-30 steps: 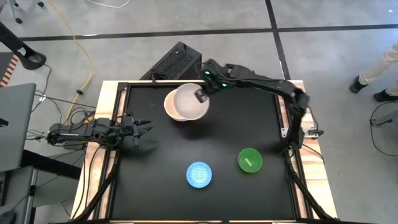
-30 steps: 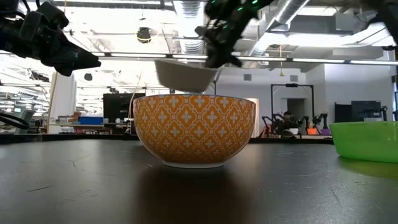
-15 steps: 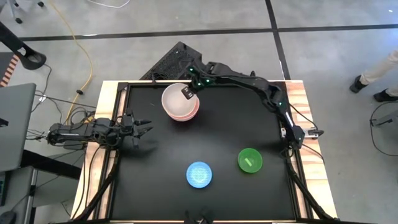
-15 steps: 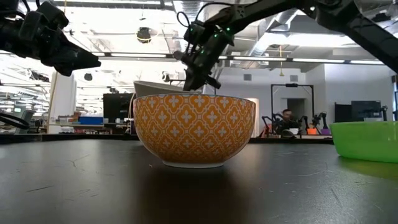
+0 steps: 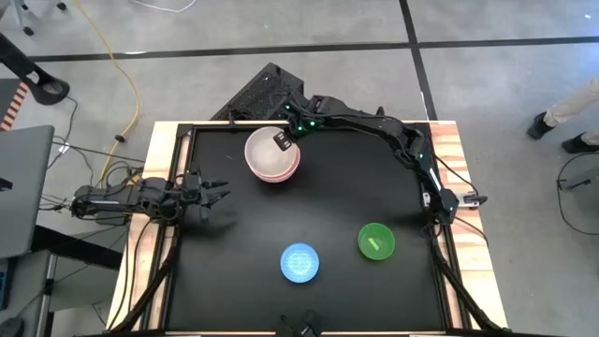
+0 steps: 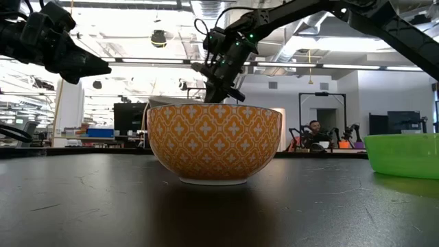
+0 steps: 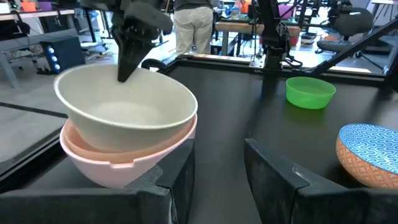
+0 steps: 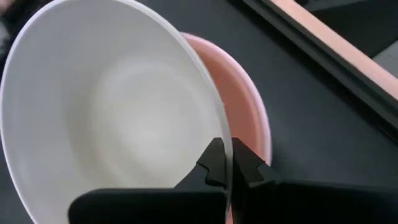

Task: Nest bowls inside each other
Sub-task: Stack the white bowl on top of the pink bowl, then stack the blue patterned bowl on top of the white bowl

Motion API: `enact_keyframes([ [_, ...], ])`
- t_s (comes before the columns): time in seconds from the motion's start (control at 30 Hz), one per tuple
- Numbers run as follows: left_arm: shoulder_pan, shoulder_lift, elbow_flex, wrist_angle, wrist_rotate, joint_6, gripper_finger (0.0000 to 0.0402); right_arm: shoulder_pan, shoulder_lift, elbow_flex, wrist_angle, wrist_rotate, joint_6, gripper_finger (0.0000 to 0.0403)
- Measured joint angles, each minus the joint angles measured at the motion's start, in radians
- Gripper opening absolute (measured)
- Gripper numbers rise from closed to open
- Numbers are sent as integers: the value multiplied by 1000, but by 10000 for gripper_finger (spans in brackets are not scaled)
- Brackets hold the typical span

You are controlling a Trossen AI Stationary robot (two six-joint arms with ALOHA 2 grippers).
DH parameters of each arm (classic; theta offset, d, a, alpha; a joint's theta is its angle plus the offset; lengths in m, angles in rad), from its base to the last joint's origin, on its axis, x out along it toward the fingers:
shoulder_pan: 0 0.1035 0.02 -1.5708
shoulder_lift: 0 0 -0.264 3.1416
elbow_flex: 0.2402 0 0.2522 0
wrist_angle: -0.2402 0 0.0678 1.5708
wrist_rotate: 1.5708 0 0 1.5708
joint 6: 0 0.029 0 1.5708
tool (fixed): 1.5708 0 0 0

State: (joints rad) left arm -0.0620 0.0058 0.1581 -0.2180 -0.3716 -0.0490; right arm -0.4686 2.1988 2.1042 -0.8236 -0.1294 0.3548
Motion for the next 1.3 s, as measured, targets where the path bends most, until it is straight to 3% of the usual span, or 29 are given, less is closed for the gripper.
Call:
enact_keyframes([
  [0.27,0,0,0,0,0,0,128,-1,-1,0,3,31,3,10],
  [1.07,0,0,0,0,-1,0,128,2,-1,22,45,80,-80,139],
  [1.2,0,0,0,0,0,0,128,18,-3,33,60,84,-103,136],
  [1.3,0,0,0,0,0,0,128,69,-4,5,138,279,-137,94],
])
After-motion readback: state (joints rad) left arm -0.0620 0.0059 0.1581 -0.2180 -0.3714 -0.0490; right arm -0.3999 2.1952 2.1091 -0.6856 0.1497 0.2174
